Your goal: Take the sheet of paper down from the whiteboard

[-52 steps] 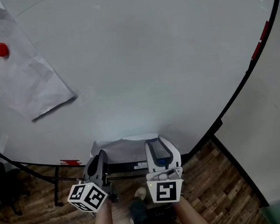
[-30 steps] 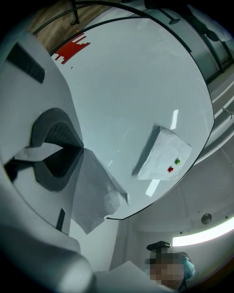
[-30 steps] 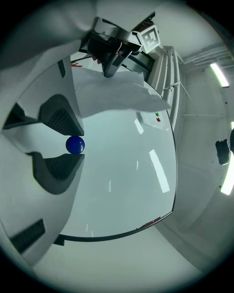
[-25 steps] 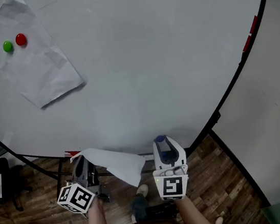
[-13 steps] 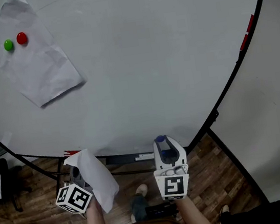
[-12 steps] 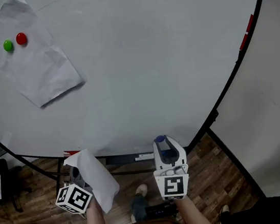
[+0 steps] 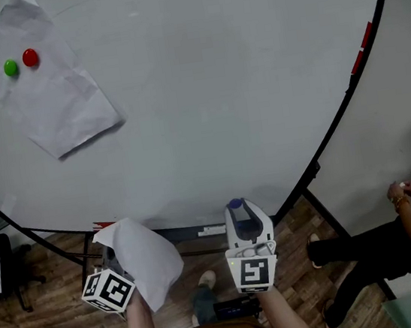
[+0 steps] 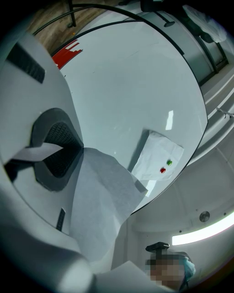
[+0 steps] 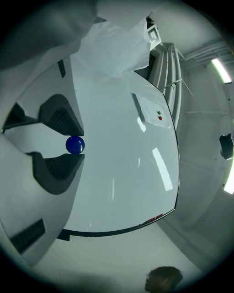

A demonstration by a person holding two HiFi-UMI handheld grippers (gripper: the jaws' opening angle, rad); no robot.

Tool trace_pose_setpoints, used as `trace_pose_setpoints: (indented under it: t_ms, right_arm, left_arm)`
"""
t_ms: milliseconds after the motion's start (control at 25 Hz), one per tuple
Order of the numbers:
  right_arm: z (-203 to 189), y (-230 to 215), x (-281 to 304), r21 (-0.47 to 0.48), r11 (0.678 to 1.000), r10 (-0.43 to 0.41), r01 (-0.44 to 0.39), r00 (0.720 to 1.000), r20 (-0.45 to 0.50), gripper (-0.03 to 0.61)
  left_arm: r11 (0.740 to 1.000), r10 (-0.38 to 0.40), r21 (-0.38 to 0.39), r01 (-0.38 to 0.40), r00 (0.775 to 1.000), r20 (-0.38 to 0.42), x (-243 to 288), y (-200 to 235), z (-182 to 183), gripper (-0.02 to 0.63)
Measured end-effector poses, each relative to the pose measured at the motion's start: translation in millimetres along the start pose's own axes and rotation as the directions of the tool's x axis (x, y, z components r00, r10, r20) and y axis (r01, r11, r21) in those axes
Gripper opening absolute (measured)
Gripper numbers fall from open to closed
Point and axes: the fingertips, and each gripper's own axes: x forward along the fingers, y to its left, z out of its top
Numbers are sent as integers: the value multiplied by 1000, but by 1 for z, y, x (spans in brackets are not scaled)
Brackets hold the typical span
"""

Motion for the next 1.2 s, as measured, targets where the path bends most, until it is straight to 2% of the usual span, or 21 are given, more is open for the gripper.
trace_pose_setpoints:
  t_ms: [440,1200]
  right_arm:
    - [1,-7,-1,-19,1000,-23,22,1000,-9,135]
    - [-8,-23,-5,5,999,-51,51,999,-20,135]
  left_arm:
    - [1000,-4,-5,4,1000,16,2,-1,2,23]
    - [1000,0,-6,0,1000,-5,7,-6,-9,23]
